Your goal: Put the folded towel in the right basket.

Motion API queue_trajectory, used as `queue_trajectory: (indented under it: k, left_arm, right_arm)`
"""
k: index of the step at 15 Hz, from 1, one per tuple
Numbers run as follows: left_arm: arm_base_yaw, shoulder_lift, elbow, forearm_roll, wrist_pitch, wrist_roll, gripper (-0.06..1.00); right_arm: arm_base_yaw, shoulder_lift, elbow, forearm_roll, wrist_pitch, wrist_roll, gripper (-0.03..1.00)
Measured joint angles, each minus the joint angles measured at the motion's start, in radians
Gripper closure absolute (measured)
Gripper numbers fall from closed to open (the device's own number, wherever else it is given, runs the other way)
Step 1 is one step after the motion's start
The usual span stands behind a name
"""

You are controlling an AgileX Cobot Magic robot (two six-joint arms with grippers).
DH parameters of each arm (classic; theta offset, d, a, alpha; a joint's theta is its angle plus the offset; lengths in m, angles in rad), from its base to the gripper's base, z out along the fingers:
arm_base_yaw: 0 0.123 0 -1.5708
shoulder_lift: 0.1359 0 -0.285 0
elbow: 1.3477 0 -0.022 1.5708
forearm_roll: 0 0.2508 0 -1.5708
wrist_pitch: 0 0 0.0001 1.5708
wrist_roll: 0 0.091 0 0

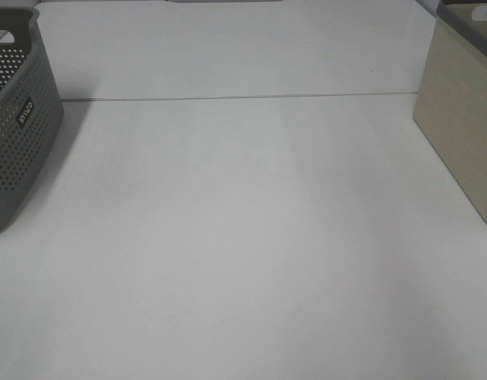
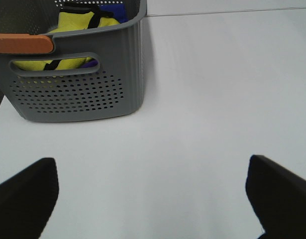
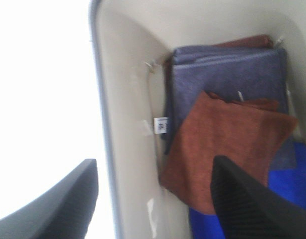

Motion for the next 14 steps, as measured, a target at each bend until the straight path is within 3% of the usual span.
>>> queue_trajectory:
  k: [4,7,11,14]
  left_arm:
    - [0.0,0.0,0.0,0.0,0.0,0.0,-0.03]
    - [0.0,0.0,0.0,0.0,0.0,0.0,-0.03]
    - [0.0,0.0,0.0,0.0,0.0,0.0,-0.03]
    - [0.0,0.0,0.0,0.0,0.0,0.0,-0.03]
  right_arm:
    - [0.148,-0.1,0.005,-0.083,0.001,0.061,0.21]
    - [0.21,-0.247,0.119,-0.104,-0.002,0.086,0.2]
    - [0.217,-0.497,0.442,-0.093,-0.002,0.104,0.2]
    - [0.217,-0.763,0.789,-0.092,-0.003,0.104,0.2]
